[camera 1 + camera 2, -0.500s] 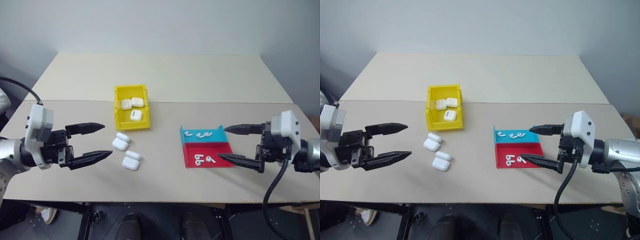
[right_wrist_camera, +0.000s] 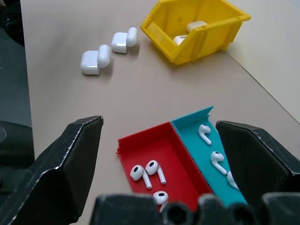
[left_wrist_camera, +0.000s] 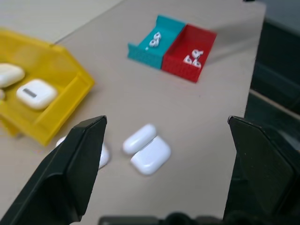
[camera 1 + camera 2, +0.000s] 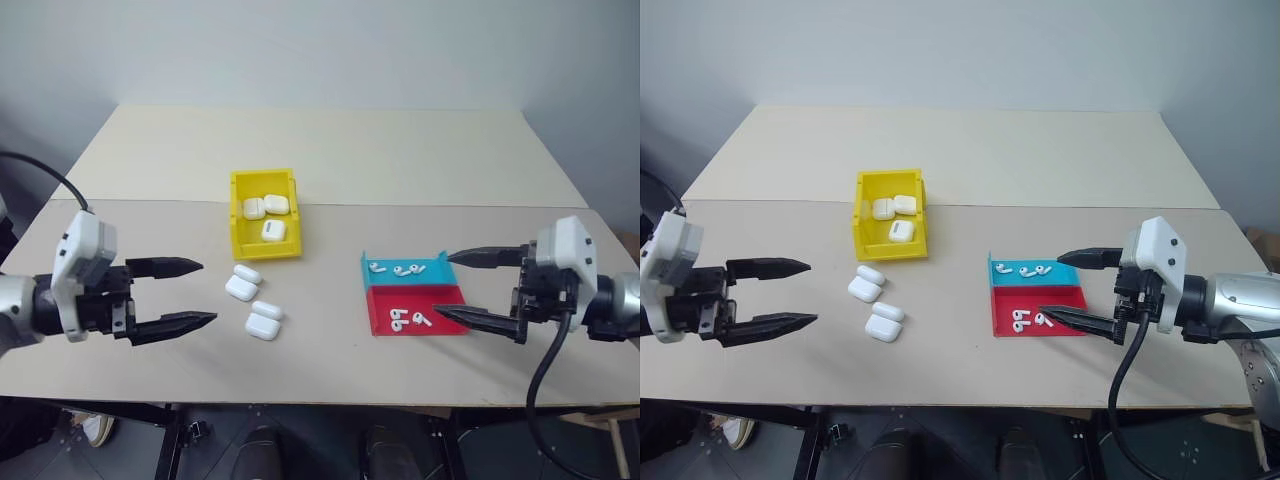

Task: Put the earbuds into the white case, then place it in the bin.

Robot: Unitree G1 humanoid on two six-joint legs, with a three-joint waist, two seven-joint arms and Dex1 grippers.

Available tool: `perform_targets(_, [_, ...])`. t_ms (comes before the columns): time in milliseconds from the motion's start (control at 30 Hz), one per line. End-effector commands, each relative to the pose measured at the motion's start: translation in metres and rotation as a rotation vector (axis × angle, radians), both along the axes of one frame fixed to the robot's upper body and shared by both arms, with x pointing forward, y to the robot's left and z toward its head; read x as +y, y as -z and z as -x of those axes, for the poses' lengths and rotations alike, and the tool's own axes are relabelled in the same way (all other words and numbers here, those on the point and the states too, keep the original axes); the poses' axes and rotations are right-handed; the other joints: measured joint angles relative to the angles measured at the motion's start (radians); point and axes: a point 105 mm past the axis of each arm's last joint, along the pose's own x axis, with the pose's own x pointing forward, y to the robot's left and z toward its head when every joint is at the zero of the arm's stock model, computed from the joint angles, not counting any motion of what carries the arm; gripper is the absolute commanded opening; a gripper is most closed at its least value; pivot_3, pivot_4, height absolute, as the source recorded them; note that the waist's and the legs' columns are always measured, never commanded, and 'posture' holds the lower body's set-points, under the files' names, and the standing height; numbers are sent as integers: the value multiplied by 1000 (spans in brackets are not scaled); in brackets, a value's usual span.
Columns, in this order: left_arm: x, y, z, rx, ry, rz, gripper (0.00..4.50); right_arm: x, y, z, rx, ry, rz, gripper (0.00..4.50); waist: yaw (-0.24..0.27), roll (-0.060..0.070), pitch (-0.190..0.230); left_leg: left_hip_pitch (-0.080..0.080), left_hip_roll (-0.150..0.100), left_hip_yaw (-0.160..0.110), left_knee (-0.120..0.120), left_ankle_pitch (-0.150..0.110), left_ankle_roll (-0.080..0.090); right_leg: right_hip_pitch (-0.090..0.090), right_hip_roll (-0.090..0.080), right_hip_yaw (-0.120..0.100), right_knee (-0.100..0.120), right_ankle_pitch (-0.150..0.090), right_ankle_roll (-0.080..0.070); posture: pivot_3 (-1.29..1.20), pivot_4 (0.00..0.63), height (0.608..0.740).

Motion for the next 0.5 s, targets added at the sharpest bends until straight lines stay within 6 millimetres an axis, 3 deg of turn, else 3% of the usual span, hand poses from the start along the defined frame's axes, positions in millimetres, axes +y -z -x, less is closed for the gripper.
perform_targets(33, [12,-6,-8,35,-108,-80,4500,4,-11,1,-18,-9,3,4491,0,0,0,0,0,0,0,0,0,0,0,0,0,0,0,0,150,740])
perform_targets(233, [37,1,-22,275,-330,-227,4500,3,-8,1,1,35,17,4491,2,-3,1,-1,0,0,0,0,0,0,1,0,0,0,0,0,150,740])
perform_targets(400, [25,-2,-26,385,-288,-224,4500,7,-5,-1,0,49,9,4491,3,-3,1,-2,0,-1,0,0,0,-1,1,0,0,0,0,0,150,740])
perform_targets(500, [14,-4,-44,423,-304,-202,4500,10,-1,-3,-9,65,5,4491,8,-3,1,-2,0,-1,0,0,0,-1,1,0,0,0,0,0,150,740])
